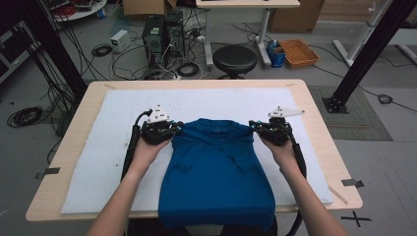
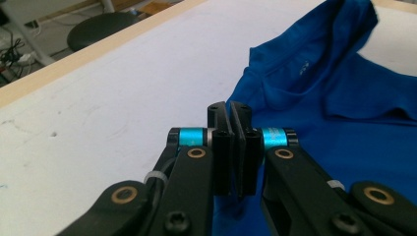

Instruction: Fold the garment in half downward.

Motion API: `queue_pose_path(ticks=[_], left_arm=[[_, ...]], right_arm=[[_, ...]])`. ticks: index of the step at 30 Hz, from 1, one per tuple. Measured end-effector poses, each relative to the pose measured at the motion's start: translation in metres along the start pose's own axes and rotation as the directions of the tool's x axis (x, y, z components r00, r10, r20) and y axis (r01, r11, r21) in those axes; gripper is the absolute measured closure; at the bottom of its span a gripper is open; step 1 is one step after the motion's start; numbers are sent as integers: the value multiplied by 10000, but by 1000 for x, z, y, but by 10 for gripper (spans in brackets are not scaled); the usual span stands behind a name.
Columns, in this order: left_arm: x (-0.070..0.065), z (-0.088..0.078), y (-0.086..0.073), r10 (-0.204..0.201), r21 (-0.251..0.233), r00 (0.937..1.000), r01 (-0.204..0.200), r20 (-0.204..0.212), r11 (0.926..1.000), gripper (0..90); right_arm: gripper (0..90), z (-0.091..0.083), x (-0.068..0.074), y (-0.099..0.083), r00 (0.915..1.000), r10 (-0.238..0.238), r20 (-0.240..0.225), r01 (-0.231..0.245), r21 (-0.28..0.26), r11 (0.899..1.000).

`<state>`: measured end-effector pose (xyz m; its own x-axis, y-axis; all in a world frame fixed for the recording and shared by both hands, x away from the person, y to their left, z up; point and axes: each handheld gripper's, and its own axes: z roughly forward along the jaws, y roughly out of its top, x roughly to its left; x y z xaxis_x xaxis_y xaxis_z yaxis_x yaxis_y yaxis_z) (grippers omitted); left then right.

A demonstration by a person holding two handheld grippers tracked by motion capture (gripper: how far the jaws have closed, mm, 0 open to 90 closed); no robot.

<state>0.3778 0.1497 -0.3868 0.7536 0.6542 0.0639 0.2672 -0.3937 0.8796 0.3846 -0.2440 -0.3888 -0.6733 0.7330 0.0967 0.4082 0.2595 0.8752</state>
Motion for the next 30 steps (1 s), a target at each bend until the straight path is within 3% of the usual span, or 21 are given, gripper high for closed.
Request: queue_pose_path(ticks=[8, 15, 22, 26, 30], left_arm=[[-33, -23, -14, 817, 176, 9951, -827, 553, 9964, 876], [-57, -41, -29, 1417, 117, 9850, -1435, 983, 9896, 876], [-84, -58, -44, 2103, 349, 9680, -2169, 1368, 9756, 876], [-97, -64, -54, 2300, 430, 9595, -2397, 1624, 9699, 875], [-108, -68, -60, 2704, 616, 9452, -2856, 1832, 9564, 873]], right_arm=[[900, -30, 22, -28, 9990, -370, -241, 368, -62, 9993], [900, -55, 42, -44, 9954, -714, -642, 717, 22, 9974], [900, -76, 66, -62, 9870, -1255, -1008, 1302, 414, 9906], [900, -84, 73, -73, 9851, -1339, -1078, 1409, 606, 9882], [900, -91, 79, -80, 9825, -1506, -1094, 1604, 872, 9832]])
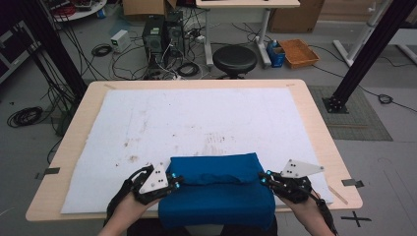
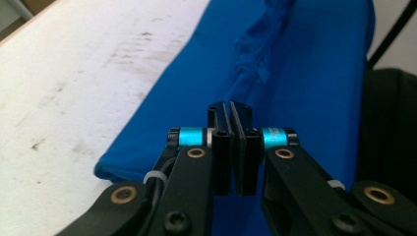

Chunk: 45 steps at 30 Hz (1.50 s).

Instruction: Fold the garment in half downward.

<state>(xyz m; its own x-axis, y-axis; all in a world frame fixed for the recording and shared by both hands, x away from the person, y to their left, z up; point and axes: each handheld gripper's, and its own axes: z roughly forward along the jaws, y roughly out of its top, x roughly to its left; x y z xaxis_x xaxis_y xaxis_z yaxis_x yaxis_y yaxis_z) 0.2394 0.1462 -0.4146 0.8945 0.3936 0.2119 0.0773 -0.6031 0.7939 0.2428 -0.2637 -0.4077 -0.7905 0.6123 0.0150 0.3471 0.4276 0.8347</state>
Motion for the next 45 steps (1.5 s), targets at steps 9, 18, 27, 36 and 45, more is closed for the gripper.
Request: queue_pose_path(ticks=[9, 18, 27, 36, 45], left_arm=[[-13, 2, -12, 197, 360, 9992, -210, 349, 9991, 865], [-13, -2, -14, -200, 349, 9992, 188, 339, 9992, 677], [42, 8, -5, -2368, -416, 9584, 2331, -1595, 9716, 586], [77, 38, -15, -3737, 198, 9084, 3839, -1874, 9232, 572], [76, 46, -23, -4385, 795, 8804, 4574, -1807, 8857, 634]], right_arm=[[900, -4, 18, -12, 9986, -467, -229, 481, 657, 9967], [850, -10, 13, -17, 9995, -305, -54, 308, 642, 9975], [689, 20, -38, 14, 9836, 1395, 1143, -1420, 140, 9898], [601, 68, -67, 25, 9480, 2639, 1781, -2792, 668, 9579], [692, 79, -70, 12, 9521, 2555, 1682, -2818, 1577, 9464]])
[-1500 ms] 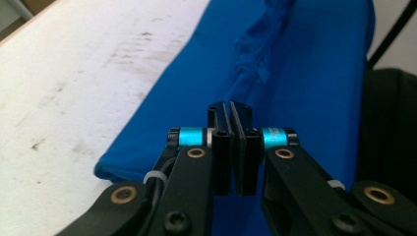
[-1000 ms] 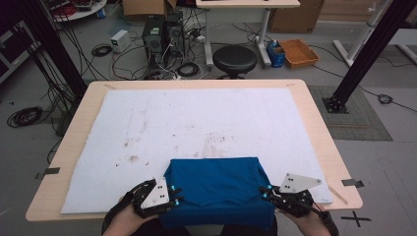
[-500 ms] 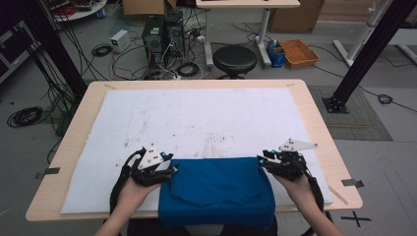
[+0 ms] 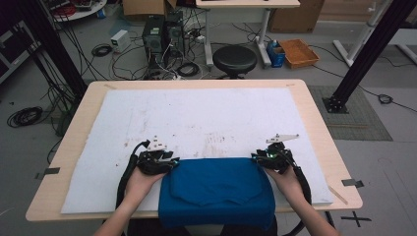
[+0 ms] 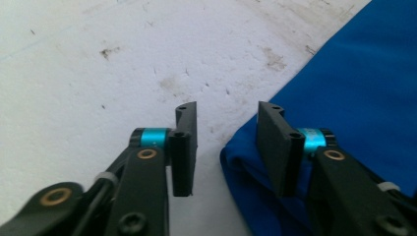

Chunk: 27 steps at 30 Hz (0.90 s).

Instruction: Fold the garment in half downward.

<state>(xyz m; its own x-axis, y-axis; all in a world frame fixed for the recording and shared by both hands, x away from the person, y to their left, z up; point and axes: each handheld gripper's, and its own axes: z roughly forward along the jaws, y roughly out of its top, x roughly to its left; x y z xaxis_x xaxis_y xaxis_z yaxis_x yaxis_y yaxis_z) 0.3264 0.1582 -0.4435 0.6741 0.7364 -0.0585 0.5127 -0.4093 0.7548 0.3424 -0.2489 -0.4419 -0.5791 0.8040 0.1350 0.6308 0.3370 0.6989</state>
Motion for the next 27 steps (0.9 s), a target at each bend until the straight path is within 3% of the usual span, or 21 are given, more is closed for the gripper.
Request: queue_pose_path(ticks=[5, 8, 14, 18, 22, 27], left_arm=[[-6, 0, -3, 229, 22, 9995, -230, 216, 9997, 747], [-8, -1, -3, 387, 12, 9988, -388, 290, 9992, 812], [-3, -4, 0, 706, -173, 9969, -701, 341, 9974, 835], [4, -7, 9, 872, -390, 9959, -863, 236, 9955, 836], [15, -10, 22, 1296, -487, 9915, -1299, -91, 9903, 837], [39, -3, 37, 1203, -336, 9924, -1211, -252, 9921, 836]], right_arm=[[828, -2, 5, -2, 9984, -527, -184, 527, 6, 9986], [847, -3, 4, -2, 9976, -620, -310, 620, -14, 9981], [851, -10, -4, -1, 9959, -541, -729, 500, -573, 9971], [858, -10, -10, 9, 9954, -448, -852, 376, -845, 9957], [857, -3, -13, 27, 9960, -479, -750, 406, -951, 9946], [857, 12, -20, 51, 9976, -547, -430, 505, -946, 9942]])
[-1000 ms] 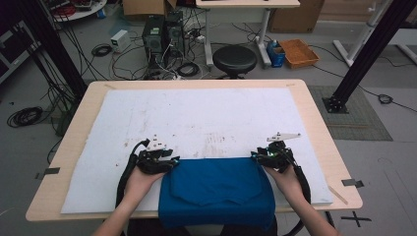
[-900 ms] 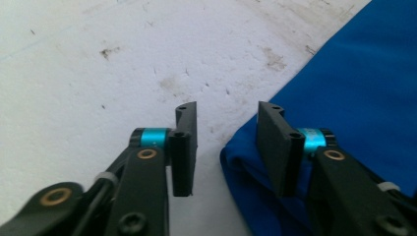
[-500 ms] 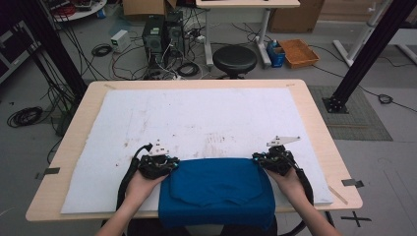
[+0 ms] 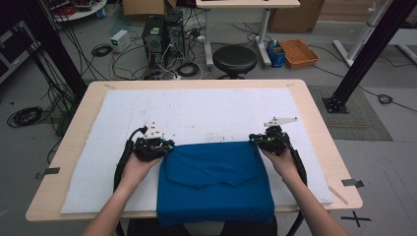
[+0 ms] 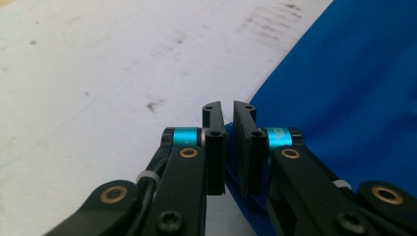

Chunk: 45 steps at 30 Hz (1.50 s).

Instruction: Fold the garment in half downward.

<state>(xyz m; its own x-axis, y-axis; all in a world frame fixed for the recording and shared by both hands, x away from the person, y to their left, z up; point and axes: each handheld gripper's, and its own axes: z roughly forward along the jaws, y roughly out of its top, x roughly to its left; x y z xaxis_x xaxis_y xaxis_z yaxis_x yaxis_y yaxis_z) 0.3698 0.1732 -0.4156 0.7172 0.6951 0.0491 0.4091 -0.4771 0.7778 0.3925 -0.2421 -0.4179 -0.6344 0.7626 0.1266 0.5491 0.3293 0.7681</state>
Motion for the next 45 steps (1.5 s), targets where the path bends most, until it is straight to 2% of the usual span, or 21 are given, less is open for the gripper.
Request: queue_pose_path(ticks=[5, 7, 8, 10, 12, 15, 19, 21, 23, 25, 27, 33, 36, 38, 41, 45], left_arm=[[21, 13, 10, 6, 33, 9998, -5, -190, 10000, 836], [29, 18, 13, -132, 62, 9997, 133, -217, 9999, 836], [32, 20, 14, -177, -103, 9994, 174, -281, 9998, 836], [39, 25, 16, -240, -5, 9993, 240, -278, 9997, 836], [43, 31, 19, -167, 66, 9993, 169, -320, 9998, 836], [46, 37, 21, -48, 83, 9989, 52, -458, 10000, 835], [50, 43, 17, -193, 260, 9986, 205, -488, 9995, 822], [50, 42, 17, -289, 313, 9964, 315, -799, 9990, 740], [51, 38, 17, -496, 294, 9928, 531, -1086, 9982, 638], [52, 31, 17, -709, 179, 9922, 732, -1030, 9972, 575], [48, 22, 14, -797, -120, 9910, 789, -1076, 9968, 541], [26, -4, -2, -870, -458, 9902, 824, -1097, 9955, 501], [11, -12, -10, -956, -375, 9894, 920, -1094, 9951, 491], [2, -13, -15, -1059, -242, 9867, 1037, -1233, 9943, 491], [-9, -12, -23, -1449, -125, 9829, 1444, -1137, 9894, 498], [-18, -6, -30, -1655, 261, 9798, 1694, -1124, 9852, 539]], right_arm=[[857, 17, -9, 15, 9995, 51, 314, -51, -14, 10000], [857, 23, -12, 20, 9991, 49, 429, -52, 59, 10000], [857, 25, -14, 22, 9989, 84, 466, -89, 96, 9999], [857, 31, -18, 27, 9985, 147, 521, -152, 92, 9998], [859, 35, -22, 30, 9984, 137, 544, -137, -16, 9999], [859, 43, -27, 33, 9973, 54, 738, -74, 273, 9996], [847, 49, -31, 33, 9969, 111, 774, -133, 287, 9995], [840, 49, -30, 32, 9957, -4, 928, -23, 289, 9996], [778, 45, -29, 32, 9936, -41, 1129, 25, 142, 9999], [761, 38, -28, 32, 9941, -56, 1083, 62, -56, 10000], [733, 31, -26, 30, 9921, -193, 1241, 217, -183, 9996], [595, 9, -13, 19, 9947, -304, 982, 370, -662, 9971], [565, -2, -5, 12, 9963, -78, 859, 156, -909, 9957], [565, -8, 1, 5, 9970, -34, 770, 111, -992, 9950], [565, -13, 10, -6, 9966, -31, 823, 104, -886, 9960], [571, -18, 19, -20, 9951, -48, 984, 116, -682, 9976]])
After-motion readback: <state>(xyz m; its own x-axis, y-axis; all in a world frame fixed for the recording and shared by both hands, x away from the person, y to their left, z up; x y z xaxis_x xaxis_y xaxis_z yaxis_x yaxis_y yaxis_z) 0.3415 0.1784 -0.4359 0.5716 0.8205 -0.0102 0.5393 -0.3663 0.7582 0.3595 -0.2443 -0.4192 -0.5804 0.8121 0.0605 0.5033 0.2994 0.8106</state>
